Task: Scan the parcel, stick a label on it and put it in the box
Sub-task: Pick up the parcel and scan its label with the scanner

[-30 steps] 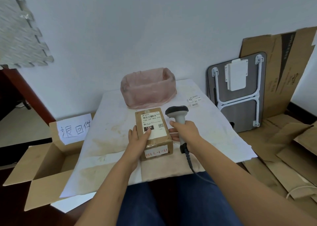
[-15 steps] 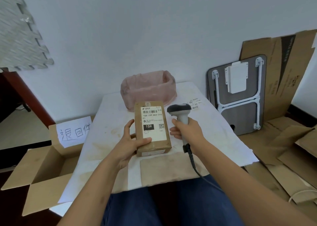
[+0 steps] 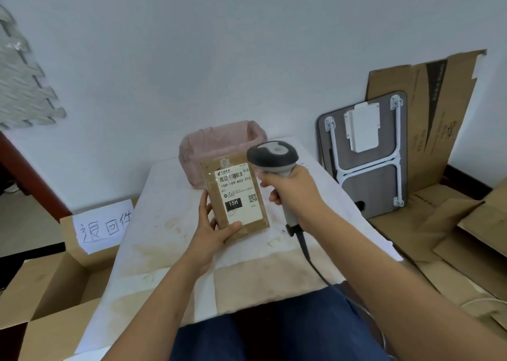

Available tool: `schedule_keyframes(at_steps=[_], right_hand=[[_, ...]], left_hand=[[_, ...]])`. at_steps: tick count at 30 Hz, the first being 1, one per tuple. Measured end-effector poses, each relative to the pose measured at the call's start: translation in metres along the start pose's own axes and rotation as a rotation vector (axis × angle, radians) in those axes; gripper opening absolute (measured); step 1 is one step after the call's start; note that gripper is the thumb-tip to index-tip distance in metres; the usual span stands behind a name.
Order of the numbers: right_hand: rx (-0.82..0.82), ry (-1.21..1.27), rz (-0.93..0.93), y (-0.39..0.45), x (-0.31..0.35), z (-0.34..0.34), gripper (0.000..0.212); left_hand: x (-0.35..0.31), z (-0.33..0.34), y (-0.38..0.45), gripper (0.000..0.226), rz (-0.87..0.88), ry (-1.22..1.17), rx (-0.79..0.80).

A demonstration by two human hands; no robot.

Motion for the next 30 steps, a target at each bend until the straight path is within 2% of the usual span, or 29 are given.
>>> schedule_keyframes(at_steps=[7, 12, 23, 30], right_hand=[[0.049, -0.027, 0.040, -0.018, -0.048, 0.027, 0.015], [0.008, -0.085, 0.033, -0.024, -0.066, 0.030, 0.016], [0.007, -0.039, 0.025, -0.041, -0.068, 0.033, 0.011], [0.017, -0.039, 0.006, -0.041, -0.071, 0.033, 0.018]], left_hand=[[-0.001, 0.000, 0.003, 0.109, -0.003, 0.073, 0.030], [-0.001, -0.001, 0.001, 0.107, 0.009, 0.103, 0.039], [0.002, 0.001, -0.002, 0.107, 0.026, 0.128, 0.030], [0.003, 0.000, 0.000, 0.108, 0.005, 0.141, 0.067]])
Point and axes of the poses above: each hand's wrist, its own y-axis towards the middle knuckle, its own z-axis out of the palm, x = y × z, the point moved 5 cm from there along y, towards the middle knuckle, and after that the axes turned 12 degrees about z, right-handed, at the moved point
